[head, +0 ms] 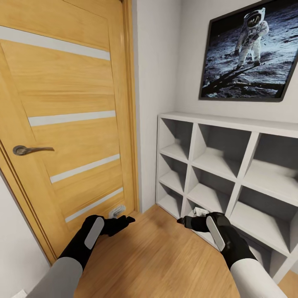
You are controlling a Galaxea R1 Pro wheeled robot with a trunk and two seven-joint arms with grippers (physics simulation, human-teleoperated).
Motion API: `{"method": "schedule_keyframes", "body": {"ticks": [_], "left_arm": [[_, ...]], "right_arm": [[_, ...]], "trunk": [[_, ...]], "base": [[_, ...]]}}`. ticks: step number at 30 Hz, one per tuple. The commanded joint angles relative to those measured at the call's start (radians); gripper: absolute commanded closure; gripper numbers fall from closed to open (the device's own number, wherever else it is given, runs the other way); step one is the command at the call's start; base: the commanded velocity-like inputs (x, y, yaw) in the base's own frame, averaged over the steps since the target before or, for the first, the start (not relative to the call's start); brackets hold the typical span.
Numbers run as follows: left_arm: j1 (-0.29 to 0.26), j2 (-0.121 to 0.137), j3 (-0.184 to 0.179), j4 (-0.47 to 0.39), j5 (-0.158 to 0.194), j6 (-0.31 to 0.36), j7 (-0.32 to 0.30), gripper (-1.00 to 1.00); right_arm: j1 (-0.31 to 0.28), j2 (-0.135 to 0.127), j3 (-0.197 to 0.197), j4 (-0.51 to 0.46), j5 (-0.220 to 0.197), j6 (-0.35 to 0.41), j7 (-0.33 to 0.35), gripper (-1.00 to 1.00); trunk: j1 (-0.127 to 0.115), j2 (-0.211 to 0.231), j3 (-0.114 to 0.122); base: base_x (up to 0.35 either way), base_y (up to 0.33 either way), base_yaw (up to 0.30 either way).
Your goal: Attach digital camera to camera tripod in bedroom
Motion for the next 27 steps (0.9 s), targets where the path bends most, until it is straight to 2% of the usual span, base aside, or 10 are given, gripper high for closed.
{"method": "schedule_keyframes", "body": {"ticks": [1, 7, 16, 21, 27], "left_arm": [[-0.001, -0.001, 0.002, -0.001, 0.004, 0.005, 0.001, -1.0], [-0.001, 0.0, 0.002, -0.001, 0.006, 0.004, -0.001, -1.0], [-0.001, 0.001, 0.001, 0.016, 0.006, 0.001, -0.039, -1.0], [-0.001, 0.001, 0.001, 0.019, 0.006, 0.002, -0.056, -1.0], [-0.001, 0.001, 0.001, 0.007, 0.007, 0.008, -0.088, -1.0]], "right_arm": [[-0.001, -0.001, 0.0, 0.0, 0.007, 0.004, 0.008, -1.0], [-0.001, -0.001, -0.001, 0.0, 0.008, 0.004, 0.008, -1.0], [0.0, -0.002, -0.001, 0.001, 0.007, 0.007, 0.008, -1.0], [0.0, -0.006, -0.001, 0.001, 0.007, 0.042, 0.011, -1.0], [0.0, -0.011, -0.001, 0.001, 0.008, 0.08, 0.063, -1.0]], "trunk": [[0.004, -0.008, -0.004], [0.027, -0.05, -0.023], [0.061, -0.113, -0.051], [0.081, -0.148, -0.067], [0.104, -0.19, -0.086]], "base": [[0.0, 0.0, 0.0], [0.0, 0.0, 0.0], [0.0, 0.0, 0.0], [0.0, 0.0, 0.0], [0.0, 0.0, 0.0]]}}
